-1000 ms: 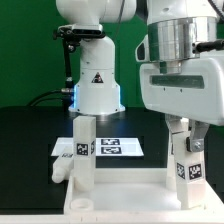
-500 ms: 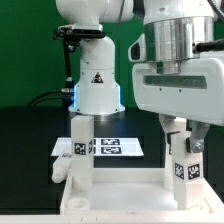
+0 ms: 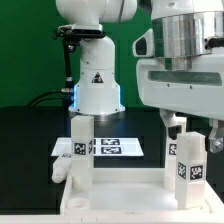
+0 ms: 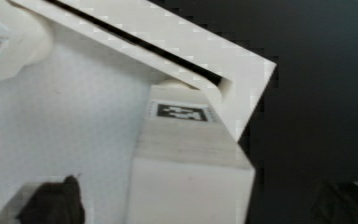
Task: Assemble desk
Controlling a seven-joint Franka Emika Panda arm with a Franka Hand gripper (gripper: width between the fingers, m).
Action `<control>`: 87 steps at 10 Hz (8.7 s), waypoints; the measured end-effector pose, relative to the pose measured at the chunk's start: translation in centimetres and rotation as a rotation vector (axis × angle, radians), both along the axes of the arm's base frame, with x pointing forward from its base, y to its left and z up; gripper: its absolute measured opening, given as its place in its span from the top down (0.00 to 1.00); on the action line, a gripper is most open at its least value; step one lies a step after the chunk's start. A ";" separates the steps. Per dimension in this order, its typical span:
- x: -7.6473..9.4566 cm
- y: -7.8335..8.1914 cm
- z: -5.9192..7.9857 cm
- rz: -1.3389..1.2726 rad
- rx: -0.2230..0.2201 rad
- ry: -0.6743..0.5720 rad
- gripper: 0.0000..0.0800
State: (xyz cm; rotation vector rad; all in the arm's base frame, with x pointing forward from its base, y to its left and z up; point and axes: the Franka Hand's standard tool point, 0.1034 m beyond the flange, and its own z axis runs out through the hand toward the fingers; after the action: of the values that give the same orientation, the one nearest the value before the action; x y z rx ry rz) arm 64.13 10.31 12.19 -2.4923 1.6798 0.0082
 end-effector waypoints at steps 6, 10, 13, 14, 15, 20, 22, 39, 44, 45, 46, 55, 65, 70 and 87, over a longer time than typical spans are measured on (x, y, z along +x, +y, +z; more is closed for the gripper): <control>0.1 0.9 0.1 0.145 -0.023 -0.019 0.19; -0.4 2.3 -0.6 0.688 -0.123 -0.090 0.19; -0.4 1.7 -0.7 0.948 -0.152 -0.108 0.19; -0.4 0.7 -0.8 1.124 -0.176 -0.130 0.19; -0.7 0.0 -1.2 1.250 -0.194 -0.144 0.19; -0.6 0.6 -1.3 1.124 -0.199 -0.163 0.51; -0.6 0.8 -1.3 0.865 -0.174 -0.148 0.64; -1.2 0.9 -1.7 0.105 -0.005 -0.091 0.19; -1.2 0.9 -1.7 0.105 -0.005 -0.091 0.19; -1.2 0.9 -1.7 0.105 -0.005 -0.091 0.19; -1.2 0.9 -1.7 0.105 -0.005 -0.091 0.19; -0.9 1.9 -1.4 1.052 -0.182 -0.174 0.19; -0.7 0.7 -1.5 0.490 -0.167 -0.151 0.64; -0.8 0.6 -1.3 0.101 -0.115 -0.124 0.64; -0.6 0.9 -1.3 0.868 -0.187 -0.147 0.19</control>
Offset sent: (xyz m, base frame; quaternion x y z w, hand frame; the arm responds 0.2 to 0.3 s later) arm 0.0000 0.0000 0.0000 0.0000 0.0000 0.0000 1.0000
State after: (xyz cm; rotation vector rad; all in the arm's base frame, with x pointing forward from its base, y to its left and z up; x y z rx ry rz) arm 63.48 11.21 10.89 -3.0469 0.4657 -0.2414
